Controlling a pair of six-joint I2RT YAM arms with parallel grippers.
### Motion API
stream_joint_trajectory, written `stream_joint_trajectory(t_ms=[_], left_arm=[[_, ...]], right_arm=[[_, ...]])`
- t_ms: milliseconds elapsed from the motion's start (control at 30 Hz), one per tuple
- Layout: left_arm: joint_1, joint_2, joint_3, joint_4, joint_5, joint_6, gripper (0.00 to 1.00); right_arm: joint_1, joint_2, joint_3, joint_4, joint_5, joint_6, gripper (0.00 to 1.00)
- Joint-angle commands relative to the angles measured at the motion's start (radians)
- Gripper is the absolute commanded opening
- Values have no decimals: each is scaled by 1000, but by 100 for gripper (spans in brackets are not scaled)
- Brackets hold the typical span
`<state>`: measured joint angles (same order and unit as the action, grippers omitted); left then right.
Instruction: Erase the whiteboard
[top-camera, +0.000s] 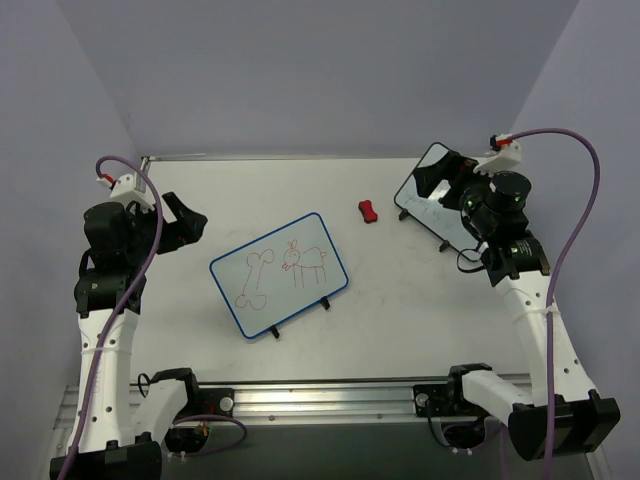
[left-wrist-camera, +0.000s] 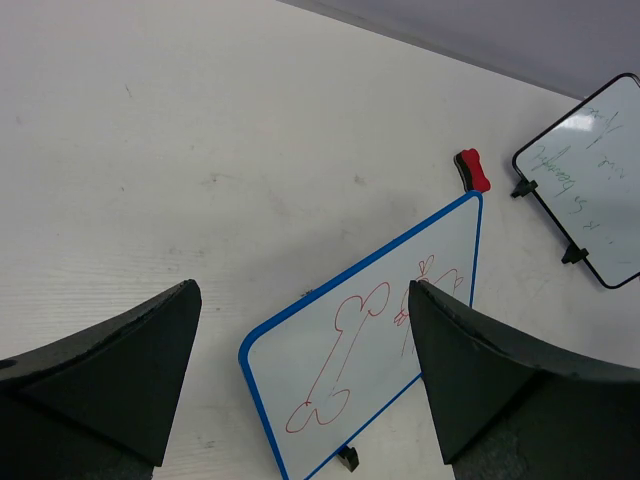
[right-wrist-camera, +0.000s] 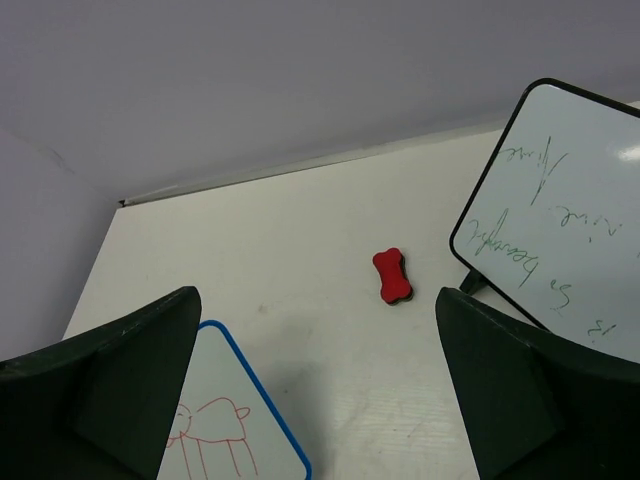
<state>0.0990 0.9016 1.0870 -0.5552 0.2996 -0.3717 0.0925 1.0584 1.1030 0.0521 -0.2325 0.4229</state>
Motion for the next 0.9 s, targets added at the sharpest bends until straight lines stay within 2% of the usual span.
stream_joint_trajectory(t_ms=[0, 333, 433, 633, 700, 733, 867], left_arm=[[-2, -3, 5, 57, 1, 16, 94], [-2, 3, 11, 58, 1, 11, 94], [-1, 5, 10, 58, 1, 10, 94], [1, 16, 8, 57, 4, 8, 94], [1, 20, 8, 57, 7, 8, 94], [2, 22, 7, 57, 10, 8, 94], [2, 25, 2, 58, 15, 2, 94]], right_arm=[[9, -12, 17, 2, 38, -29, 100], [199, 115, 132, -121, 312, -113, 100], [202, 225, 188, -107, 311, -108, 100], [200, 556, 346, -95, 276, -105, 100], [197, 618, 369, -75, 277, -95, 96], [194, 647, 383, -67, 272, -95, 90], [187, 814, 439, -23, 251, -118, 79]])
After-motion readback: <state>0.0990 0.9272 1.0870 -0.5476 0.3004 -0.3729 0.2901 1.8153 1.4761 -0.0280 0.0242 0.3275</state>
